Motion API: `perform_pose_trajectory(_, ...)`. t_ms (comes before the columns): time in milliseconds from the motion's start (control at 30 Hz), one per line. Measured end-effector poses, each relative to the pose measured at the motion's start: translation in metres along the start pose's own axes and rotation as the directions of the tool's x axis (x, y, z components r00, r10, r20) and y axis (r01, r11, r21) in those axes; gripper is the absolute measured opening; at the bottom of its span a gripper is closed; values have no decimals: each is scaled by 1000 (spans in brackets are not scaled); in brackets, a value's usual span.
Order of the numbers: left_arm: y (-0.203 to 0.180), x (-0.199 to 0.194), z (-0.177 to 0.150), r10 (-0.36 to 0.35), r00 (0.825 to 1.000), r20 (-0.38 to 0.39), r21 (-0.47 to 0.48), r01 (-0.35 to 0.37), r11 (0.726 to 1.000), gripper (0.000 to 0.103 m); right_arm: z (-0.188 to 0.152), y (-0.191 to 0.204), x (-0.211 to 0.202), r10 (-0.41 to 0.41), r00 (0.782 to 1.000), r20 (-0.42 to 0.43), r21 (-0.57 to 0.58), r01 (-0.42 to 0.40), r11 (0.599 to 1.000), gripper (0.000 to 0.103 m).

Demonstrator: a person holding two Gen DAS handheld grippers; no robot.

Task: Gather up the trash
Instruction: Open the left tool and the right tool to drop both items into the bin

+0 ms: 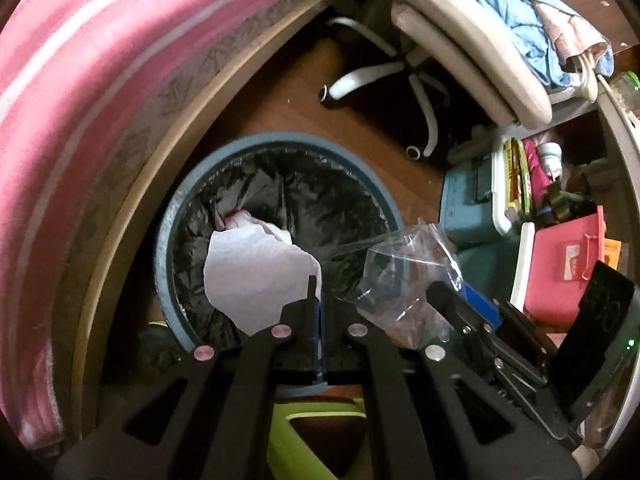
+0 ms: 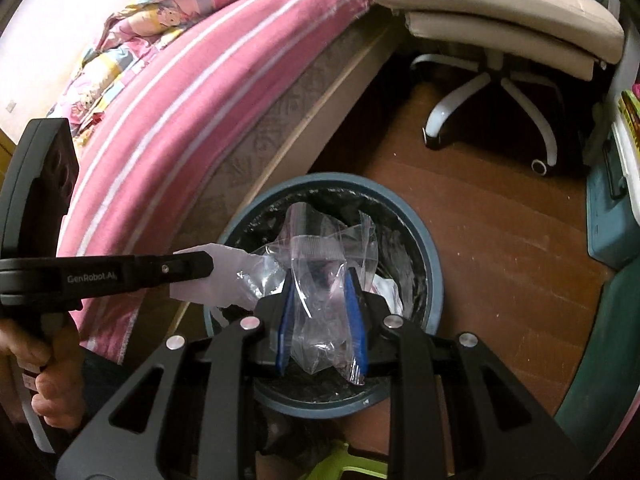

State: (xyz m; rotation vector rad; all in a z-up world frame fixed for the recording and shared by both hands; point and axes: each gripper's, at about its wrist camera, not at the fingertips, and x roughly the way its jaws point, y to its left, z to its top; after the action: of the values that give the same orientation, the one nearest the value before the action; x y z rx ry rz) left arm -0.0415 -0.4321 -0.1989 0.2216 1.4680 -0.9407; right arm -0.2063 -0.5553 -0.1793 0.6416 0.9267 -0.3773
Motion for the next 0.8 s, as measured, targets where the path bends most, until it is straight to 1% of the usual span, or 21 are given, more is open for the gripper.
perform_pose_trajectory(100, 1, 7, 0, 6, 1000, -20, 6, -6, 1000, 1, -2, -3, 7, -8, 1000, -14, 4, 8, 1000, 25)
perform_pose_trajectory(167, 0, 13, 1, 17, 999, -33, 10, -16, 1000, 5, -4, -4, 14, -13, 1000, -27, 10, 13, 1000, 25)
perform_pose_trajectory(267, 2, 17, 3, 27, 998, -49, -4, -27, 1000, 6, -5, -4, 20, -17, 999, -40, 14, 18, 1000, 26)
perform_pose_trajectory(333, 5, 19, 3, 35, 998, -60, -30, -36, 999, 23, -5, -4, 23, -19, 999, -45, 17, 20, 1000, 26)
perform_pose_trajectory(367, 7, 20, 3, 41, 997, -65, -47, -44, 998, 42, -5, -3, 23, -18, 999, -45, 17, 19, 1000, 26)
perform_pose_trajectory(400, 9, 20, 3, 44, 997, -63, -57, -48, 997, 48, -5, -1, 23, -19, 999, -44, 13, 20, 1000, 27)
perform_pose_trajectory(433, 9, 18, 3, 50, 997, -55, -59, -54, 997, 48, -4, 2, 23, -20, 999, -43, 7, 20, 1000, 27)
perform_pose_trajectory(500, 9, 17, 3, 51, 997, -52, -59, -54, 997, 52, -2, 4, 24, -23, 999, -42, 0, 23, 1000, 29)
perform_pose_trajectory(533, 10, 16, 4, 57, 997, -49, -67, -60, 996, 58, -2, 5, 26, -24, 999, -42, 1, 24, 1000, 31)
perform_pose_trajectory(567, 11, 14, 4, 61, 997, -42, -74, -64, 995, 61, -3, 6, 26, -24, 999, -42, 2, 24, 1000, 33)
perform_pose_trajectory(667, 16, 7, 5, 54, 998, -21, -106, -56, 993, 64, -3, 9, 27, -31, 999, -43, 4, 31, 1000, 43)
perform_pose_trajectory(733, 21, 2, 6, 48, 999, -6, -132, -49, 990, 65, -4, 11, 25, -38, 999, -35, 0, 38, 999, 51)
perform_pose_trajectory(800, 24, -2, 7, 50, 999, 8, -154, -48, 987, 66, -5, 11, 24, -47, 998, -35, -3, 47, 999, 53)
